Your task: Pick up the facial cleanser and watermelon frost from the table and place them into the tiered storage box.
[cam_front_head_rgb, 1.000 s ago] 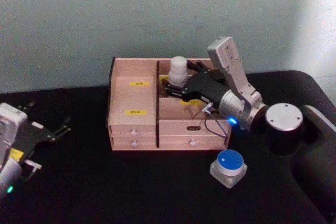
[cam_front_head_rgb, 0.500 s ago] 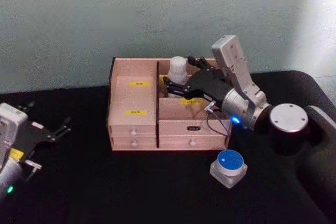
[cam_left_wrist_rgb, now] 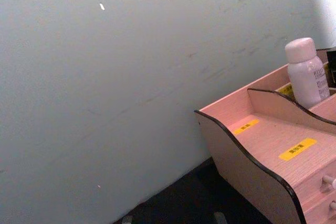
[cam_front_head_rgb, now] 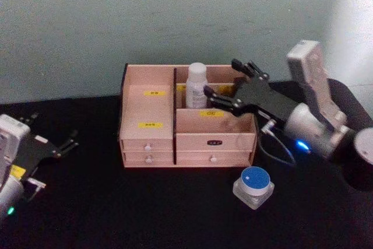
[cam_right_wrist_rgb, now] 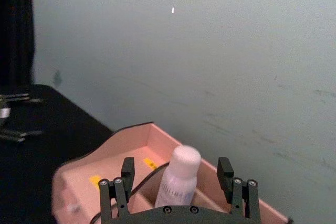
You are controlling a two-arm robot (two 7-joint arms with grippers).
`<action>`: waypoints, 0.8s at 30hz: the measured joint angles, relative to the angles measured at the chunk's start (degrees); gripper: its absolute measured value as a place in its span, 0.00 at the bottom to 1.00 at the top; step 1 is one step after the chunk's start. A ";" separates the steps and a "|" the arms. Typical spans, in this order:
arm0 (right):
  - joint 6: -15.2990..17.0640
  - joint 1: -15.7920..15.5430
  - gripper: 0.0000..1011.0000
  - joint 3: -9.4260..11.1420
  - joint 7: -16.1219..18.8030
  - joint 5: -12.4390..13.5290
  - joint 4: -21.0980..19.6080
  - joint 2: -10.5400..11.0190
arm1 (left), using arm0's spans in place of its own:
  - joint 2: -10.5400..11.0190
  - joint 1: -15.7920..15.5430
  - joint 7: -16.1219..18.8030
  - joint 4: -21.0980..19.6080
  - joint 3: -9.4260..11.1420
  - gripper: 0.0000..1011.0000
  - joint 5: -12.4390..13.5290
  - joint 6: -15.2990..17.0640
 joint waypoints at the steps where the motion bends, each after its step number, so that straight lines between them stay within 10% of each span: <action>1: 0.31 -1.57 0.99 0.65 0.80 1.20 -1.98 1.43 | 0.00 0.00 0.00 0.00 0.00 0.99 0.00 0.00; 13: 3.55 -14.26 0.99 5.46 4.69 8.52 -13.98 13.03 | 0.00 0.00 0.00 0.00 0.00 0.99 0.00 0.00; 24: 10.25 -18.12 0.99 4.69 4.42 11.75 -15.47 17.10 | 0.00 0.00 0.00 0.00 0.00 0.99 0.00 0.00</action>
